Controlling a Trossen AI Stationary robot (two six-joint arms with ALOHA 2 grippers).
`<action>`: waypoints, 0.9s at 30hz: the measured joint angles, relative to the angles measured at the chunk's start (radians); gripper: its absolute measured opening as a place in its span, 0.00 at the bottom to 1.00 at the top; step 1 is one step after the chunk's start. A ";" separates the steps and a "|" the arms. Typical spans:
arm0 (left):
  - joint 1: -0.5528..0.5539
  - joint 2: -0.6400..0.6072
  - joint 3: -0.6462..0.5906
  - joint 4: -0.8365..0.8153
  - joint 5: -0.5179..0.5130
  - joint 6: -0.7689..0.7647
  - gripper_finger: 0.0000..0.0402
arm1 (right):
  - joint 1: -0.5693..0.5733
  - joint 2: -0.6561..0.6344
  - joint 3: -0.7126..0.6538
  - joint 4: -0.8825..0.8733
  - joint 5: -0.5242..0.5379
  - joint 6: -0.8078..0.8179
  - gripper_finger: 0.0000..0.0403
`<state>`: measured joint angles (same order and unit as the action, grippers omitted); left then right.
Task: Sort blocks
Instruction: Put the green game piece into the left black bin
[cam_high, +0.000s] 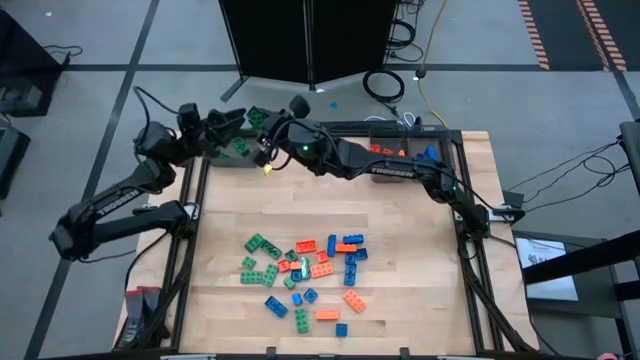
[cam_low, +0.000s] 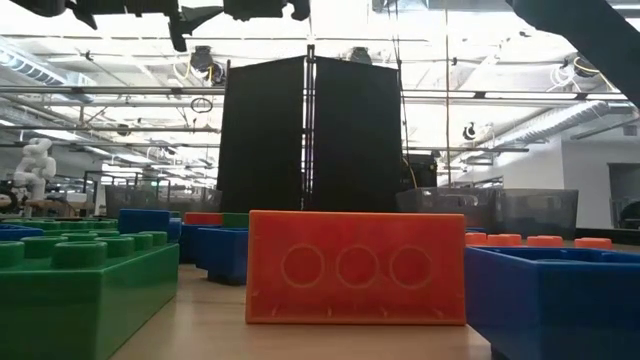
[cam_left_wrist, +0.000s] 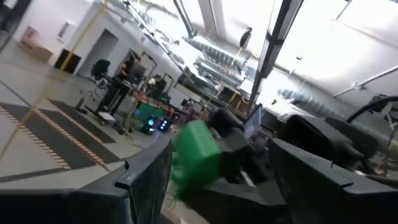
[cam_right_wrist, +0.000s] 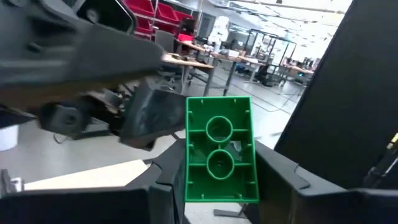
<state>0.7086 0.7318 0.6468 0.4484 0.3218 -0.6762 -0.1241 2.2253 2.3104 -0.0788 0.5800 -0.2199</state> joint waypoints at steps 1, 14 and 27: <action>-0.005 0.005 0.000 0.003 0.001 0.000 0.67 | -0.002 0.000 0.000 -0.001 0.000 -0.002 0.30; -0.024 0.037 0.000 0.000 0.000 -0.019 0.67 | -0.012 0.000 0.000 -0.008 -0.003 -0.006 0.30; -0.024 0.037 0.000 -0.048 -0.030 0.004 0.67 | 0.000 0.000 0.000 -0.008 0.074 -0.097 0.30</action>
<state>0.6849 0.7684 0.6472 0.4005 0.2918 -0.6717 -0.1242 2.2253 2.3104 -0.0863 0.6537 -0.3171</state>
